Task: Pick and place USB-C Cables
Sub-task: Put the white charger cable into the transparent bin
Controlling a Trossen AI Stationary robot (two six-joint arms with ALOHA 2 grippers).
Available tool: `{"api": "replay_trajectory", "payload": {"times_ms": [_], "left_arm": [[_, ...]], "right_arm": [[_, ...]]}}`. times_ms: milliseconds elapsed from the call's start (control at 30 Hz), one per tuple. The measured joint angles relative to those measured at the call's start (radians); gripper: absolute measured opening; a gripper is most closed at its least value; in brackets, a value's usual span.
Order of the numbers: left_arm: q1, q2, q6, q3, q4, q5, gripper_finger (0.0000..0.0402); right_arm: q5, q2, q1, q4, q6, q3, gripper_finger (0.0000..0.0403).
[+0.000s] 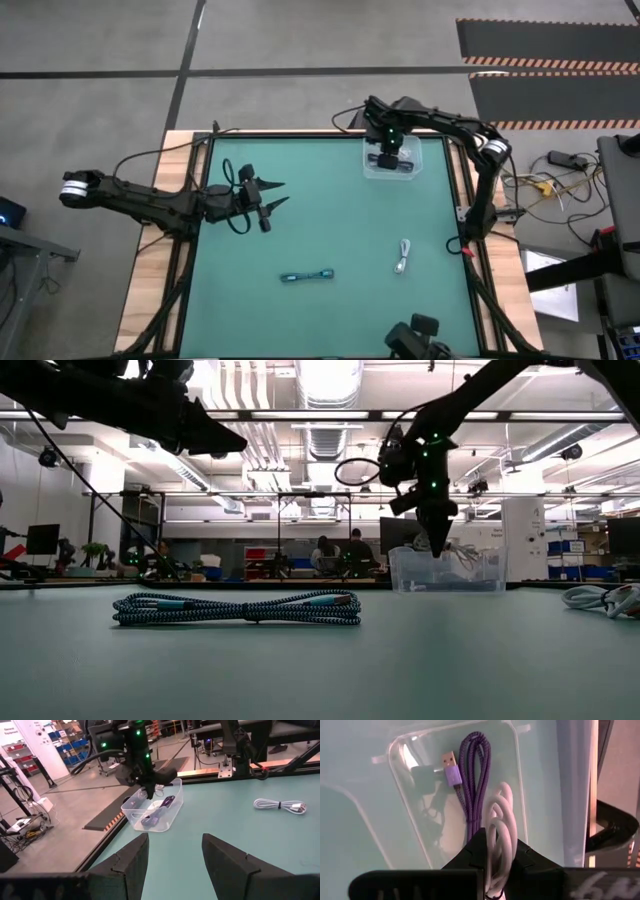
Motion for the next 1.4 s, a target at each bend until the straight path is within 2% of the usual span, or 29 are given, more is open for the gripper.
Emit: {"api": "replay_trajectory", "payload": {"times_ms": [200,1400], "left_arm": [[0.000,0.000,0.000,0.000,0.000,0.000,0.0169],[0.000,0.000,0.001,-0.001,0.000,0.000,0.0169]], "right_arm": [[0.033,0.030,0.001,-0.003,-0.014,0.016,0.0018],[0.033,0.038,0.001,0.106,-0.017,-0.033,0.0018]]}}
